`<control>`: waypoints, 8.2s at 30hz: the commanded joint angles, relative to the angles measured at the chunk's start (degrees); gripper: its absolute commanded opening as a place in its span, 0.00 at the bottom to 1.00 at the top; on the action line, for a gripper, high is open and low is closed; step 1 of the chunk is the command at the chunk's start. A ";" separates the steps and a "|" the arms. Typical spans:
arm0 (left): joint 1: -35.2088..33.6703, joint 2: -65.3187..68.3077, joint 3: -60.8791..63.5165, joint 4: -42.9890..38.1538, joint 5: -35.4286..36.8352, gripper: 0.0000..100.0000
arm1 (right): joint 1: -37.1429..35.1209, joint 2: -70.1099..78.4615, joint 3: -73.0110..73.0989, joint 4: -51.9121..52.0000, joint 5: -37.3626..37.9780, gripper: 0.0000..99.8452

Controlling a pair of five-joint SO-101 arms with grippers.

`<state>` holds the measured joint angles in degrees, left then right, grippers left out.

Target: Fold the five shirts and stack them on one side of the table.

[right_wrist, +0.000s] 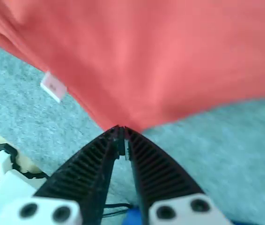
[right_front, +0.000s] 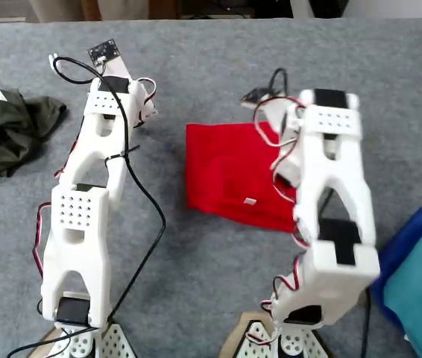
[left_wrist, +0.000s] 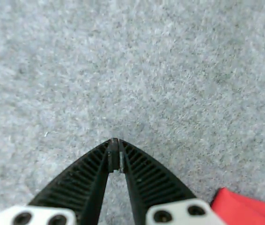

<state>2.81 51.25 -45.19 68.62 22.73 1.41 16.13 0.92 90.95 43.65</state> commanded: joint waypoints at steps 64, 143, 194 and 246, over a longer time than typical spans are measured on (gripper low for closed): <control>4.22 -1.71 -1.85 -2.37 -2.29 0.02 | 0.57 35.47 -75.56 11.60 -10.02 0.00; 14.86 15.52 -26.99 12.22 6.24 0.02 | -0.75 47.16 -55.78 11.25 -24.18 0.00; 63.03 7.34 -46.51 -6.86 10.37 0.02 | 79.16 -23.34 -2.68 0.70 -2.02 0.00; 8.26 4.09 -50.29 32.35 -13.27 0.02 | 46.73 -26.59 -2.15 10.29 -3.43 0.14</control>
<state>21.01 59.87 -92.92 98.95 10.77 54.86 -6.37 1.89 100.44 43.03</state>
